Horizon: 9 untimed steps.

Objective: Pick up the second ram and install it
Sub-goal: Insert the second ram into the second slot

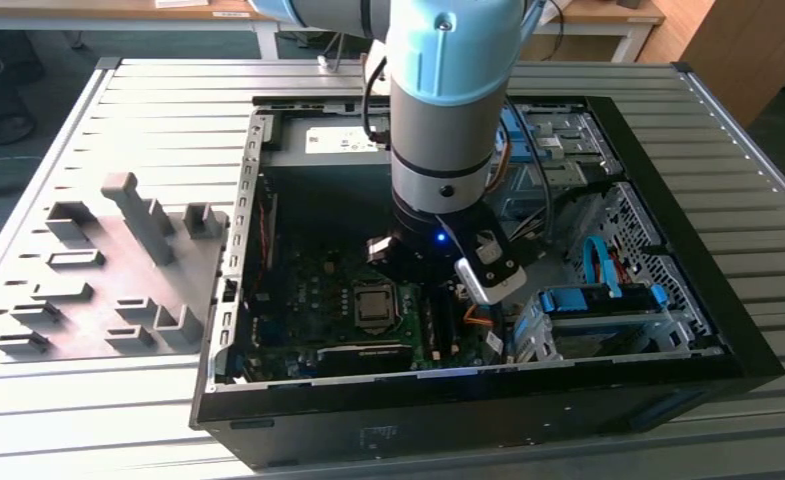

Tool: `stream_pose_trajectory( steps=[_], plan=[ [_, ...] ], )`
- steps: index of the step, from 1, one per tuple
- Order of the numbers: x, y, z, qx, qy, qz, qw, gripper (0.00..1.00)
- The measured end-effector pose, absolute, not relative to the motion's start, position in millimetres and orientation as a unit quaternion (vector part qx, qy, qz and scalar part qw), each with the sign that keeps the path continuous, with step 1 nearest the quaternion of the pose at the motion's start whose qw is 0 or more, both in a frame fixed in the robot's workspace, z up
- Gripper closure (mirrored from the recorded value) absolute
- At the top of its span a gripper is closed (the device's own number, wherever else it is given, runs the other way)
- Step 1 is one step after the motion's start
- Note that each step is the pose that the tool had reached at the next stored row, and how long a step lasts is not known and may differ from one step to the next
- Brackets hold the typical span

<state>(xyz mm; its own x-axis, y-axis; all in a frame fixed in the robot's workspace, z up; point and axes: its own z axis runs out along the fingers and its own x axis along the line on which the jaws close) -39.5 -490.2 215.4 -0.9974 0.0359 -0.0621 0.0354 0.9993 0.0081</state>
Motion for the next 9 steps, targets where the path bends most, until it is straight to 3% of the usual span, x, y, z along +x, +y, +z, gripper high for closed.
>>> stream_pose_trajectory(
  steps=[9],
  plan=[
    [-39.6, -488.2, 211.8, 0.017, 0.999, 0.003, 0.031, 0.86]
  ],
)
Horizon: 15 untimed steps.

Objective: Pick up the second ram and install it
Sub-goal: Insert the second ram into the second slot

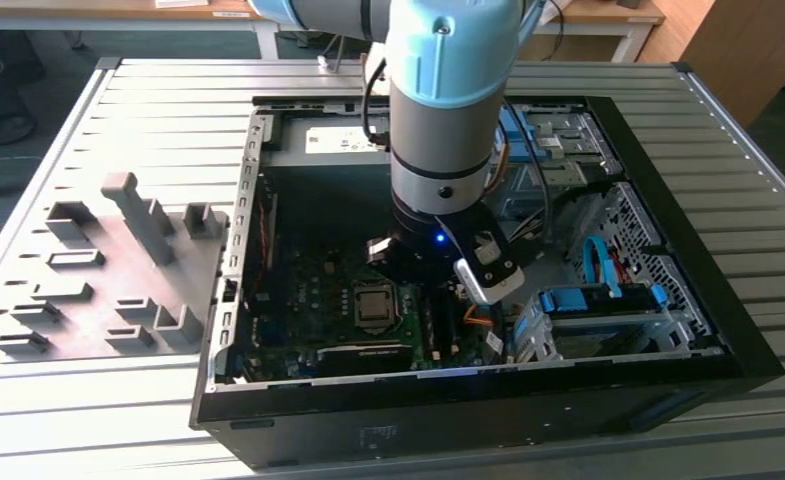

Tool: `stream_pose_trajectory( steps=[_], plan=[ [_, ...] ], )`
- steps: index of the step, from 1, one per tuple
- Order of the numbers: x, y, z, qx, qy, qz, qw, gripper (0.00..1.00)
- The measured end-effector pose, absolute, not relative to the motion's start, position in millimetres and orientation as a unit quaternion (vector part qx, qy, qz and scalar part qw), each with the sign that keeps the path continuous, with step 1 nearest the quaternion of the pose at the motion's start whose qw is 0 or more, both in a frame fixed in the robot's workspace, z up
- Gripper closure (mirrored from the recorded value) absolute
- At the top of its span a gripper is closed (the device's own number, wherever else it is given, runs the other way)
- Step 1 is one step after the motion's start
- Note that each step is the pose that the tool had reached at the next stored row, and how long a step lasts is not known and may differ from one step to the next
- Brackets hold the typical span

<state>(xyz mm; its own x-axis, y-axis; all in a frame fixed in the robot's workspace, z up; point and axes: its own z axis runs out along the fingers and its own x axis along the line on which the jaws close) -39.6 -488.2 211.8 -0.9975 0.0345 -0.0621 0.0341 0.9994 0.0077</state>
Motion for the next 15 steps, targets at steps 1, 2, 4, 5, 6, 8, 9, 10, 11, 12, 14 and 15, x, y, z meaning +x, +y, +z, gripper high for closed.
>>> stream_pose_trajectory(
  steps=[1, 2, 4, 5, 6, 8, 9, 10, 11, 12, 14, 15],
  plan=[
    [-39.6, -487.7, 211.6, 0.017, 0.999, 0.003, 0.031, 0.86],
    [-39.6, -487.3, 211.6, 0.016, 0.999, 0.003, 0.031, 0.86],
    [-39.6, -485.9, 211.5, 0.015, 0.999, 0.004, 0.031, 0.86],
    [-39.5, -485.3, 211.5, 0.015, 0.999, 0.004, 0.031, 0.86],
    [-39.5, -485.0, 211.5, 0.014, 0.999, 0.004, 0.031, 0.86],
    [-39.5, -485.0, 211.5, 0.014, 0.999, 0.004, 0.031, 0.86],
    [-39.6, -485.0, 211.5, 0.014, 0.999, 0.004, 0.031, 0.86],
    [-39.6, -484.9, 211.5, 0.014, 0.999, 0.004, 0.031, 0.86],
    [-39.6, -484.9, 211.5, 0.014, 0.999, 0.004, 0.031, 0.86],
    [-39.6, -484.9, 211.5, 0.014, 0.999, 0.004, 0.031, 0.86],
    [-39.5, -484.9, 211.5, 0.013, 0.999, 0.004, 0.031, 0.86],
    [-39.5, -484.9, 211.5, 0.013, 0.999, 0.004, 0.031, 0.86]
  ],
)
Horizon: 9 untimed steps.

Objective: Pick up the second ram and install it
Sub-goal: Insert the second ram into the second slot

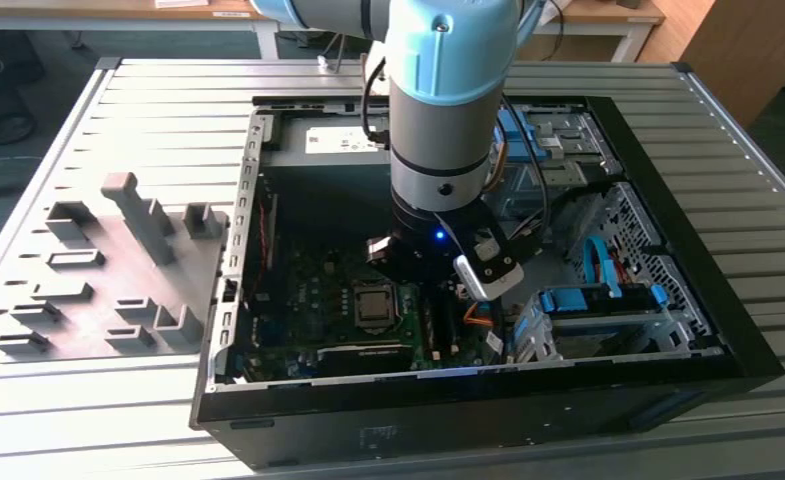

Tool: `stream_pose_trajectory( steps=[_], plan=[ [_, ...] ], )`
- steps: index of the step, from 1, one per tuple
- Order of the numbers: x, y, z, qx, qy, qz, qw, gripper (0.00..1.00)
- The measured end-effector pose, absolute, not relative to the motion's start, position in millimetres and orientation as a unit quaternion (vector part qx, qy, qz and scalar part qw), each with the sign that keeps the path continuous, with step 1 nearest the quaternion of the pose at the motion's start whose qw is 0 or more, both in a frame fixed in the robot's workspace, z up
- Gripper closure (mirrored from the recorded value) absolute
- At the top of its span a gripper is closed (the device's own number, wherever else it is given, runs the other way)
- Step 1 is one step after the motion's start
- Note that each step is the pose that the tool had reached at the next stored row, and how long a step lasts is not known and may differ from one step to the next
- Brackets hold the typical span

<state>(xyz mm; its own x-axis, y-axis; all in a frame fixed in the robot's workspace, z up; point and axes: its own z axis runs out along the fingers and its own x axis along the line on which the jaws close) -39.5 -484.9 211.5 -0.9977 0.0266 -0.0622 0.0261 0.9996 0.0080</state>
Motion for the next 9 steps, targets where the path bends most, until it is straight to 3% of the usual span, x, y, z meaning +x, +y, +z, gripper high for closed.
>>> stream_pose_trajectory(
  steps=[9],
  plan=[
    [-38.2, -484.7, 211.9, 0.005, 1.000, 0.004, 0.031, 0.86]
  ],
)
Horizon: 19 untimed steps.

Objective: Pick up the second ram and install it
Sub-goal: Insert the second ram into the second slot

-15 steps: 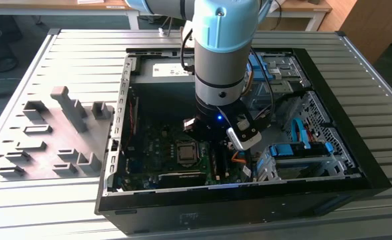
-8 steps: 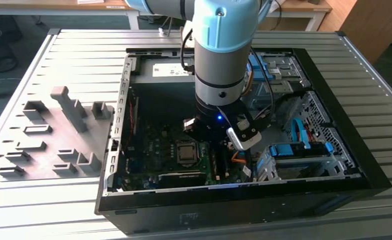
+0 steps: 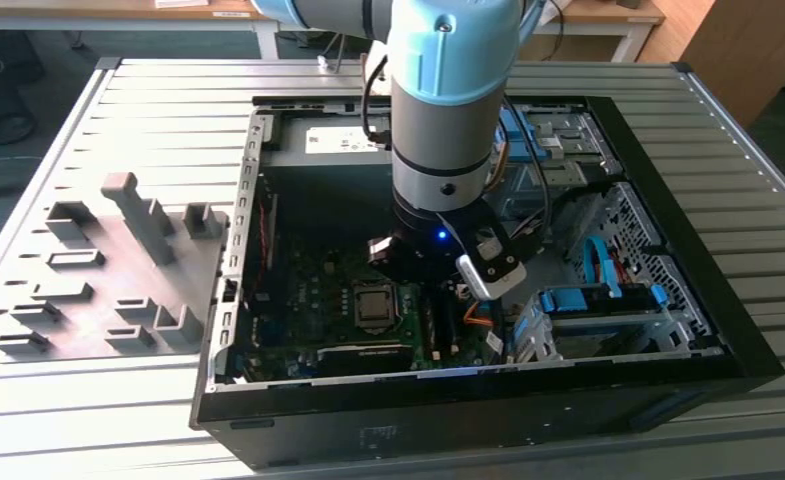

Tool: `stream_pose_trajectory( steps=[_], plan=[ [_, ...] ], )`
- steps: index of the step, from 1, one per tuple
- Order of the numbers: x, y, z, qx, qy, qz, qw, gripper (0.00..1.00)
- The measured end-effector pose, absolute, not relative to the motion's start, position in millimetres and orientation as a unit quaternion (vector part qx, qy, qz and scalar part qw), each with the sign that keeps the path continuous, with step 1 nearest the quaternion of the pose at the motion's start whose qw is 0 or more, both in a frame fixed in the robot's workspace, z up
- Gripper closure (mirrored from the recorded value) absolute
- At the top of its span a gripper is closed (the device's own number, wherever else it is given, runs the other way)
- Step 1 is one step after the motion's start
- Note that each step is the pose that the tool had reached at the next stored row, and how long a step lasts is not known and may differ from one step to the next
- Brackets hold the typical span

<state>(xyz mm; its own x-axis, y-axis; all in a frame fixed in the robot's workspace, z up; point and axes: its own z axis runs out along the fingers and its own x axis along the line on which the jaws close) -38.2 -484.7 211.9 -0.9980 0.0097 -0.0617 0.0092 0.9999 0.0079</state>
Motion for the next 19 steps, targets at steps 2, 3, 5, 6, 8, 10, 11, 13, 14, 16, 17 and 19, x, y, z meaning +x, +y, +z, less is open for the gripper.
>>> stream_pose_trajectory(
  steps=[2, 3, 5, 6, 8, 10, 11, 13, 14, 16, 17, 19],
  plan=[
    [-38.1, -484.6, 212.2, 0.004, 1.000, 0.004, 0.031, 0.86],
    [-38.1, -484.6, 212.2, 0.004, 1.000, 0.004, 0.031, 0.86],
    [-38.2, -484.6, 212.2, 0.003, 1.000, 0.004, 0.031, 0.86],
    [-38.2, -484.6, 212.1, 0.003, 1.000, 0.003, 0.031, 0.86],
    [-38.2, -484.6, 211.7, 0.002, 1.000, 0.003, 0.031, 0.86],
    [-38.2, -484.6, 210.6, 0.002, 1.000, 0.003, 0.031, 0.86],
    [-38.2, -484.5, 209.7, 0.002, 1.000, 0.003, 0.031, 0.86],
    [-38.2, -484.7, 208.3, 0.002, 1.000, 0.003, 0.030, 0.86],
    [-38.2, -484.7, 208.3, 0.002, 1.000, 0.003, 0.030, 0.86],
    [-38.2, -484.6, 208.1, 0.002, 1.000, 0.003, 0.031, 0.86],
    [-38.1, -484.6, 208.0, 0.002, 1.000, 0.003, 0.031, 0.86],
    [-38.1, -484.4, 209.1, 0.001, 1.000, 0.004, 0.031, 0.86]
  ],
)
